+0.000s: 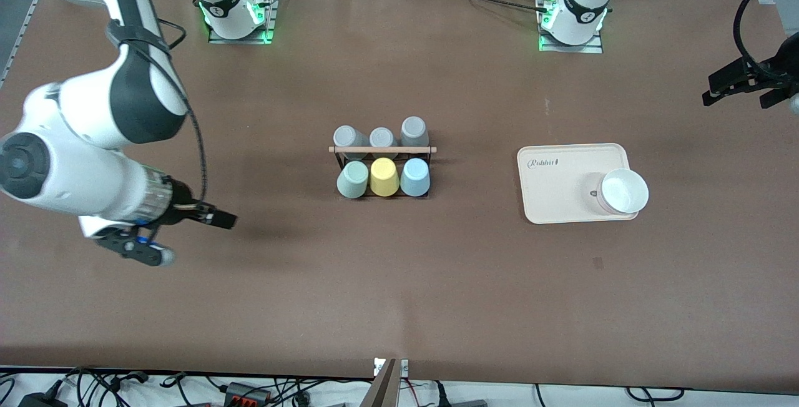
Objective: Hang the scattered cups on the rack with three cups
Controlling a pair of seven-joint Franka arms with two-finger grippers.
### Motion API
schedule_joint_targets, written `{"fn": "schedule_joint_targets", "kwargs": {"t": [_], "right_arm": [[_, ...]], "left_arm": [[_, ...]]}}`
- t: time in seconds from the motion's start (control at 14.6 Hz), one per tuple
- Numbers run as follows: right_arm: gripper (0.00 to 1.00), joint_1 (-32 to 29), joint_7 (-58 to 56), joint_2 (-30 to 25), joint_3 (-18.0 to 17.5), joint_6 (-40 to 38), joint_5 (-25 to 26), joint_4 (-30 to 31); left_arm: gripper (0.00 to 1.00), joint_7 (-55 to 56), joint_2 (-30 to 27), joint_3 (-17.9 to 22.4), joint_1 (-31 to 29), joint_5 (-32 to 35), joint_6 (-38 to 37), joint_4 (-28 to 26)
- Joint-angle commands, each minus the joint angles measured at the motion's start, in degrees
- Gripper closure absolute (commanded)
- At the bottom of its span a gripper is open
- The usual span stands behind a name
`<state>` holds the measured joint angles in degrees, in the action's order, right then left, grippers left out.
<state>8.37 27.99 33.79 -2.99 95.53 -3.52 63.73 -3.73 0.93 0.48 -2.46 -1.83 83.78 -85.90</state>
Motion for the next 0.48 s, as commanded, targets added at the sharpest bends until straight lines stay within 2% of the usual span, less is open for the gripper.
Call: {"fn": "schedule_joint_targets", "kwargs": {"t": [0.0,0.41], "right_arm": [[0.0,-2.47,-5.03,-3.28,-1.05,-1.23,2.82,0.26],[0.0,-10.73,-19.71,-5.83,-1.05,-3.51,2.64,0.34]], "left_arm": [[0.0,-1.1,-1.02,-0.39,-0.18,1.3,-0.28,-0.93],[0.0,-1.1,-1.02,-0.39,-0.18,1.3,-0.19,-0.93]]}}
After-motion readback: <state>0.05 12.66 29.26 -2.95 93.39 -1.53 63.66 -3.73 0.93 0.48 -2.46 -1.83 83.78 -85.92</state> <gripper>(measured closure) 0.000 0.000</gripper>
